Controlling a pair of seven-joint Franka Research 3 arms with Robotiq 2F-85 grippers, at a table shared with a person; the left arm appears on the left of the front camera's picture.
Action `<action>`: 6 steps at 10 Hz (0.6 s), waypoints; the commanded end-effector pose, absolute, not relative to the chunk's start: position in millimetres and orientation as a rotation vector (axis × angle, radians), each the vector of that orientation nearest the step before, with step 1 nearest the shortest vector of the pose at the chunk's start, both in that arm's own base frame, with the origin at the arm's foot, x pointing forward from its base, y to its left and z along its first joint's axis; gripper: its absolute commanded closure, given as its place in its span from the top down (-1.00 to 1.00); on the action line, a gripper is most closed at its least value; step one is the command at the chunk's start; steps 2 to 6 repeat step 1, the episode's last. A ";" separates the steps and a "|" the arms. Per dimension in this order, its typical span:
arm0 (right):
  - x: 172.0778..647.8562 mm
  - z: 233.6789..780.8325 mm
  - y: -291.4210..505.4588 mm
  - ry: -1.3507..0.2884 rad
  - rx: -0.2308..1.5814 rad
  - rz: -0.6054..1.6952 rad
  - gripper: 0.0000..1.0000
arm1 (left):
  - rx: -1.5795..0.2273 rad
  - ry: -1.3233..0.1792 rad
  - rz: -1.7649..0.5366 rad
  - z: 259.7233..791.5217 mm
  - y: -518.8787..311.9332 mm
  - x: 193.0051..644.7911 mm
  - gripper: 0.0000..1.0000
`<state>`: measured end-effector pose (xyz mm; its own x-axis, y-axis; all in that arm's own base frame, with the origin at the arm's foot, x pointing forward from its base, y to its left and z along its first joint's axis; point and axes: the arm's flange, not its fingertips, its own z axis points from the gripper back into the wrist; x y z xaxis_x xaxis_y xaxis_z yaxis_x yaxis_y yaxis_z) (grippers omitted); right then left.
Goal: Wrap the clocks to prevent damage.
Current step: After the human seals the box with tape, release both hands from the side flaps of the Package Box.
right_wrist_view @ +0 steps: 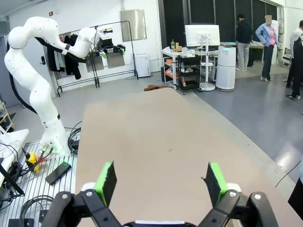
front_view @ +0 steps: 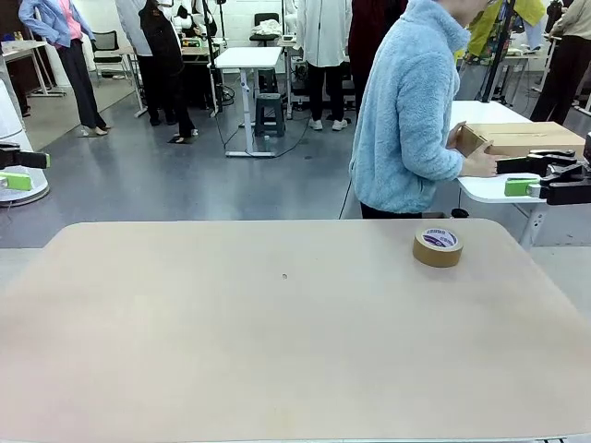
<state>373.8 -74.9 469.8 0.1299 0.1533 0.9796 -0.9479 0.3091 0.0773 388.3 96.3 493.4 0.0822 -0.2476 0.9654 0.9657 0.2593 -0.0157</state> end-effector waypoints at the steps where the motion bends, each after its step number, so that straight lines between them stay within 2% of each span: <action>1: 373.1 468.0 -77.6 -1.135 0.914 0.999 1.00 | -0.865 -1.104 -1.094 493.5 97.4 388.1 1.00; 6: 373.1 468.0 -77.6 -1.135 0.914 0.999 1.00 | -0.865 -1.104 -1.094 493.5 97.4 388.1 1.00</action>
